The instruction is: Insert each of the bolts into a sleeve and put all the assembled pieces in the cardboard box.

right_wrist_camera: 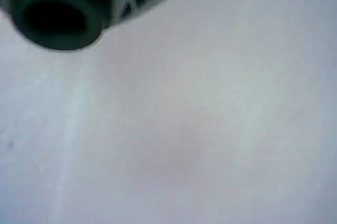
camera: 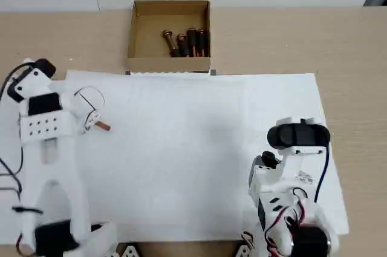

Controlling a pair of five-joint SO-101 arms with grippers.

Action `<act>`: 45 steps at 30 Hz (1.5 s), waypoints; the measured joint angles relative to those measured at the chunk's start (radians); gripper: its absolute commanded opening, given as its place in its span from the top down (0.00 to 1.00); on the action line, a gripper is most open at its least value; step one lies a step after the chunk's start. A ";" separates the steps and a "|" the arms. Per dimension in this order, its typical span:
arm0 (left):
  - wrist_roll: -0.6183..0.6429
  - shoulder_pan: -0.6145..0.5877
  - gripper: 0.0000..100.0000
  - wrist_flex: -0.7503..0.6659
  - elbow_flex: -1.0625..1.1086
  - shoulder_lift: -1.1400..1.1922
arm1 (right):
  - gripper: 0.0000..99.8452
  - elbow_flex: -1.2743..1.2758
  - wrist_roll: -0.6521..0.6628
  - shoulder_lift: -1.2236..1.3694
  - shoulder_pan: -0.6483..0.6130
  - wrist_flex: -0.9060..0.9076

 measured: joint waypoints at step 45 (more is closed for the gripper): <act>0.054 -0.069 1.00 -0.009 -0.516 0.726 | 1.00 0.005 0.000 -0.101 -0.149 0.000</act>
